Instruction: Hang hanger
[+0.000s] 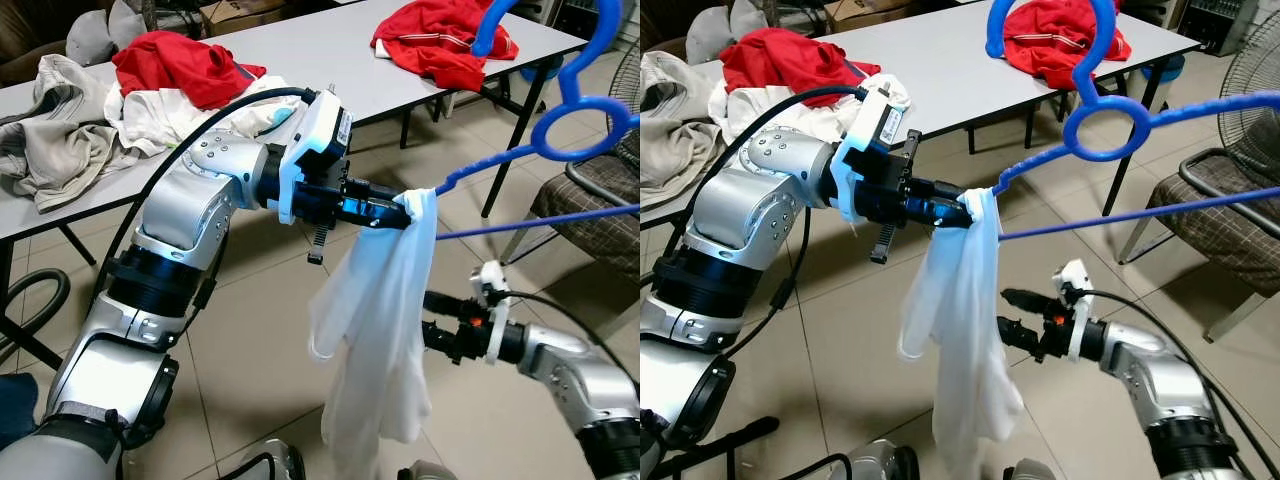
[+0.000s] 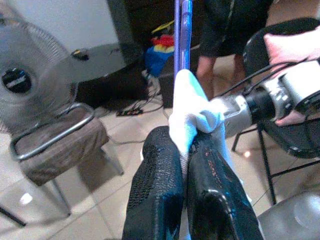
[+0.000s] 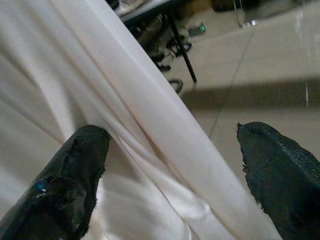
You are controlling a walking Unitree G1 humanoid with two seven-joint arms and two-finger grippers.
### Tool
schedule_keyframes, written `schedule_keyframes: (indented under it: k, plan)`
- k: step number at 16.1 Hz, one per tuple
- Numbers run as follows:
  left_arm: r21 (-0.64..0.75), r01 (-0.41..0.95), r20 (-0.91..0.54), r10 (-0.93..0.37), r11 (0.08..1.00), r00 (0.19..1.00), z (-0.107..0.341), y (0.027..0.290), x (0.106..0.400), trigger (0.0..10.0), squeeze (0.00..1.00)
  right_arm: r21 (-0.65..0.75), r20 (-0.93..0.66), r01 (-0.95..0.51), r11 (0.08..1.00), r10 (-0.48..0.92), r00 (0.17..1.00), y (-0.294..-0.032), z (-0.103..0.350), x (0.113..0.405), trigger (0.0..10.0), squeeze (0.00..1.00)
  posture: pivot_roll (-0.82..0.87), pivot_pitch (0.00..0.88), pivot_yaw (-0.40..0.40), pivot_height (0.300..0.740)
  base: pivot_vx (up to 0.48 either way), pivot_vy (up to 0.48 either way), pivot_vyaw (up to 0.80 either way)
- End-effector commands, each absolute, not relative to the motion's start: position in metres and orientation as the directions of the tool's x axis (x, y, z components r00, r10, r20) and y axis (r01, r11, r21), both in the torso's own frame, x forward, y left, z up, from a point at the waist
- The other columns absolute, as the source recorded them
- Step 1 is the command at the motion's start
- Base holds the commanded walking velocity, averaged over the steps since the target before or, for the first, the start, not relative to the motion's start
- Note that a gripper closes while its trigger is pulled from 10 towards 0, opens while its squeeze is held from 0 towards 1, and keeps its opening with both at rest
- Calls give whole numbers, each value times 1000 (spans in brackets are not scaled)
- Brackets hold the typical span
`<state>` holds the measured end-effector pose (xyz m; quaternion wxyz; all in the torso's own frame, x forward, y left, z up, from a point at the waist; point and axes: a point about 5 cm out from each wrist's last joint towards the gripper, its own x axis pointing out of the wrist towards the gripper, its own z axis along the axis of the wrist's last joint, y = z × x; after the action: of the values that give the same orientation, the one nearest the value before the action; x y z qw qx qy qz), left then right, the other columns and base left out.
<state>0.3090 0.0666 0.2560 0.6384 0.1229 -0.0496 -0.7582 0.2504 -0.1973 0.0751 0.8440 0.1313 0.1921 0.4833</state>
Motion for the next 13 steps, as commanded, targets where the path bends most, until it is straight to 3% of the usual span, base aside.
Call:
schedule_keyframes:
  k: [1,4,6,10,11,12,13]
  plan:
    - [253,955,-132,-983,-157,-126,258,69,311,0,0,391,-139,-798,458,887,441,-198,89,250,10000,0,-135,0,100,740,0,0,0]
    - [257,956,-100,-987,-144,-122,261,67,312,0,0,405,-221,-803,437,899,378,-197,80,242,10000,0,-140,0,100,740,0,0,0]
    - [276,952,-53,-991,-132,-122,271,65,312,0,0,450,-388,-777,440,880,273,-194,49,227,10000,0,-137,0,96,740,0,0,0]
    - [293,949,-22,-993,-120,-119,280,68,312,0,0,480,-588,-648,591,765,262,-214,11,210,10000,0,-133,0,86,740,0,0,0]
    - [295,948,-22,-993,-116,-114,280,69,311,0,0,459,-646,-624,632,720,255,-222,2,205,6980,0,-133,0,85,740,0,0,0]
    - [296,948,-25,-993,-114,-112,280,70,311,0,0,449,-670,-609,654,697,256,-226,-2,202,6980,0,-134,0,83,740,0,0,0]
    - [294,949,-36,-994,-112,-106,277,72,311,0,0,443,-685,-560,700,667,292,-235,-8,199,0,0,-135,0,82,740,0,0,0]
